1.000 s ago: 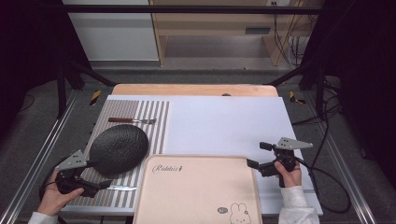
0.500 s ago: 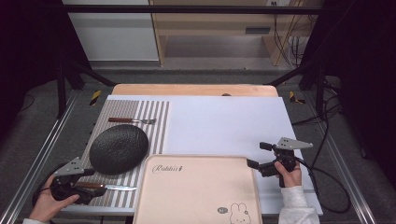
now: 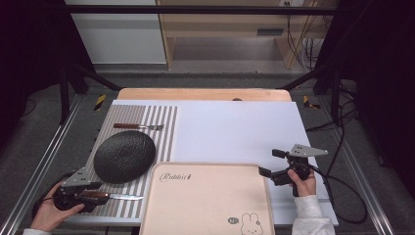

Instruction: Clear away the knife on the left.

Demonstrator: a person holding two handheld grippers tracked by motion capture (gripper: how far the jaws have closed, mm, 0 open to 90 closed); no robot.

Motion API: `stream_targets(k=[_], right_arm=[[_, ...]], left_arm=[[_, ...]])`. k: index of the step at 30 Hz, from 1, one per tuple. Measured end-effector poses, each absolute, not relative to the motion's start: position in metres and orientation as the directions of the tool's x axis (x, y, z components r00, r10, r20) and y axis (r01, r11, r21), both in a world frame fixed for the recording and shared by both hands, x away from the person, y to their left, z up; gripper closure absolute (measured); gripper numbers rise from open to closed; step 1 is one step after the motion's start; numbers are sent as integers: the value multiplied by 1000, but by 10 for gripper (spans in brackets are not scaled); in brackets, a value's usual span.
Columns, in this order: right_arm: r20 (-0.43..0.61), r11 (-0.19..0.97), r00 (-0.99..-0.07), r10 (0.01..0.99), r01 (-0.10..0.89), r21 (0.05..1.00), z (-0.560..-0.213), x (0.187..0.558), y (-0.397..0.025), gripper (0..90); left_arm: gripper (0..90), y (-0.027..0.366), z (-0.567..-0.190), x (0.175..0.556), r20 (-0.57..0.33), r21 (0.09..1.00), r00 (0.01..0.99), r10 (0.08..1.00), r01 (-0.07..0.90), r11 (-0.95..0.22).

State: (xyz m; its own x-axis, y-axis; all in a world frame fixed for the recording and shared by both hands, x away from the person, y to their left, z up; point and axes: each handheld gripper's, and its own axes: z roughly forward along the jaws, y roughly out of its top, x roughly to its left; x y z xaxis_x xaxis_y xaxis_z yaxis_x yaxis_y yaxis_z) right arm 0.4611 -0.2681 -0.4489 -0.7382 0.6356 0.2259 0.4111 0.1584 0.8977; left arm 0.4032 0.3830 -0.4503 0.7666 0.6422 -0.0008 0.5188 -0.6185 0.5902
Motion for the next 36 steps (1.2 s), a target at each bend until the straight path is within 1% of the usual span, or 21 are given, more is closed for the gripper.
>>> stream_targets(k=[7, 13, 14, 19, 20, 25, 26, 27, 30, 36], right_arm=[[225, 158, -739, 635, 410, 898, -449, 461, -268, 3], [224, 159, -739, 635, 408, 899, -449, 461, -268, 3], [225, 158, -738, 636, 410, 898, -449, 461, -268, 3], [224, 158, -738, 636, 409, 899, -449, 461, -268, 3], [224, 159, -738, 636, 410, 898, -449, 461, -268, 3], [224, 159, -739, 636, 409, 899, -449, 461, -268, 3], [224, 159, -738, 636, 409, 899, -449, 461, -268, 3], [224, 159, -738, 636, 409, 899, -449, 461, -268, 3], [224, 159, -739, 635, 409, 898, -449, 461, -268, 3], [225, 158, -739, 635, 409, 899, -449, 461, -268, 3]], left_arm=[[505, 379, -452, 407, 9, 557, 789, 614, 506, -658], [576, 377, -453, 408, 28, 527, 800, 600, 498, -689], [599, 377, -453, 409, 31, 524, 801, 598, 496, -692], [635, 377, -454, 408, 36, 508, 811, 584, 489, -709], [656, 377, -454, 408, 34, 507, 812, 583, 489, -710], [695, 374, -453, 406, 47, 494, 826, 562, 470, -732], [722, 374, -453, 406, 52, 490, 829, 556, 464, -738], [722, 373, -452, 406, 52, 485, 834, 549, 460, -744], [760, 372, -452, 406, 47, 478, 836, 546, 462, -748], [768, 368, -451, 404, 71, 466, 835, 546, 456, -758]])
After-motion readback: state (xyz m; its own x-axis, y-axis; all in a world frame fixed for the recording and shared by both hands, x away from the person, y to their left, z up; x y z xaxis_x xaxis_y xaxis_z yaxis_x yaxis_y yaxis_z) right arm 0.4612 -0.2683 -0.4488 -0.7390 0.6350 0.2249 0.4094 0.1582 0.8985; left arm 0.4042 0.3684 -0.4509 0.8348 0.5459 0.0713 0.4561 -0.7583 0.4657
